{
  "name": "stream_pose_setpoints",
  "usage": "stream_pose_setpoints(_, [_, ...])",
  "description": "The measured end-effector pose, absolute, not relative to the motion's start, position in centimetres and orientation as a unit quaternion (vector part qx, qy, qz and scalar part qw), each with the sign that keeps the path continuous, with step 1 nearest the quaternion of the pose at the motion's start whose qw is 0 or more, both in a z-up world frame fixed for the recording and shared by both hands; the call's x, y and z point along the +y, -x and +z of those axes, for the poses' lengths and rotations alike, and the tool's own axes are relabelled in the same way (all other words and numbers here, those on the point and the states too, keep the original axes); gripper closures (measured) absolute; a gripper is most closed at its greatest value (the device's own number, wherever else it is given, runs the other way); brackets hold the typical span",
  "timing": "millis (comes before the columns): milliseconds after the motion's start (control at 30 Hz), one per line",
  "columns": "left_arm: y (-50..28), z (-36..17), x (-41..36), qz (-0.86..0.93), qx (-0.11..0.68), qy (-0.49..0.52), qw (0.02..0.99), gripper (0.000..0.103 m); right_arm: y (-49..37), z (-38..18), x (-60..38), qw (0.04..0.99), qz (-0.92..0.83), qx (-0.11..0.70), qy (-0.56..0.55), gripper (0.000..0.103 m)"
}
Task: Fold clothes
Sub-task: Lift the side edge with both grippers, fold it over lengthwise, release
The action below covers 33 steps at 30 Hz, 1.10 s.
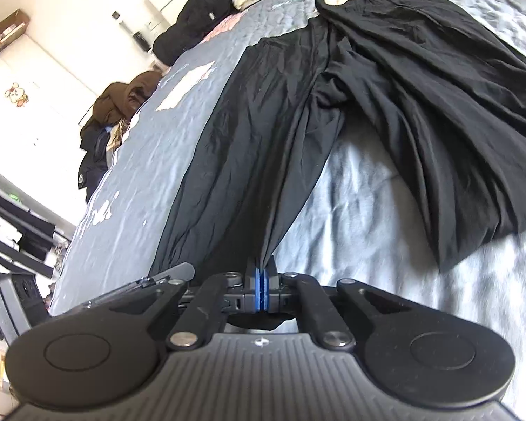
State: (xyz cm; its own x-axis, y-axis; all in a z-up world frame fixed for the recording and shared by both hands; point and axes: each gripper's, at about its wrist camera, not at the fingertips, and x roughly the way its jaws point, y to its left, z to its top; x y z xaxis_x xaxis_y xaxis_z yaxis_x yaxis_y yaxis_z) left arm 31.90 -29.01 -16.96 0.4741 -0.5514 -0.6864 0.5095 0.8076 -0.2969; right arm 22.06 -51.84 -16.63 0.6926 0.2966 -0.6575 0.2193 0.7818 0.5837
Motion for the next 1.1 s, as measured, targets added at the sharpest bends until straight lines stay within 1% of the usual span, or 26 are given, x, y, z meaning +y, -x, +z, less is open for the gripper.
stream_pose_setpoints(300, [-27.4, -16.3, -25.8, -0.299, 0.433, 0.002, 0.85, 0.096, -18.7, -16.8, -50.0, 0.833, 0.045, 0.421, -0.356, 0.101])
stream_pose_setpoints(633, [-22.2, -15.6, -21.6, -0.275, 0.452, -0.004, 0.849, 0.096, -14.1, -16.8, -45.6, 0.818, 0.076, 0.447, -0.353, 0.101])
stream_pose_setpoints(867, [-20.6, -15.6, -20.5, -0.258, 0.46, 0.0, 0.85, 0.095, -11.7, -17.7, -45.2, 0.814, 0.072, 0.46, -0.347, 0.101])
stream_pose_setpoints(900, [-20.5, -15.7, -20.6, -0.253, 0.46, 0.002, 0.851, 0.093, -11.6, -17.9, -45.3, 0.814, 0.068, 0.462, -0.345, 0.098])
stream_pose_setpoints(933, [-20.3, -15.4, -20.7, -0.248, 0.454, -0.002, 0.856, 0.088, -11.5, -17.9, -45.3, 0.818, 0.062, 0.465, -0.332, 0.096])
stream_pose_setpoints(967, [-20.1, -15.0, -20.8, -0.244, 0.445, -0.008, 0.862, 0.069, -11.4, -17.7, -45.2, 0.823, 0.058, 0.468, -0.316, 0.095])
stream_pose_setpoints(1000, [-19.8, -14.6, -20.9, -0.239, 0.437, -0.014, 0.867, 0.056, -11.2, -17.2, -45.2, 0.831, 0.056, 0.467, -0.299, 0.092])
stream_pose_setpoints(1033, [-19.2, -14.0, -21.0, -0.239, 0.417, -0.02, 0.876, 0.036, -10.8, -16.7, -45.2, 0.838, 0.055, 0.464, -0.282, 0.085])
stream_pose_setpoints(1067, [-18.6, -13.2, -21.0, -0.242, 0.392, -0.025, 0.887, 0.031, -10.4, -16.0, -45.6, 0.846, 0.049, 0.457, -0.271, 0.078])
stream_pose_setpoints(1100, [-18.0, -12.3, -21.1, -0.246, 0.37, -0.031, 0.895, 0.031, -9.9, -15.2, -46.0, 0.854, 0.042, 0.449, -0.26, 0.061])
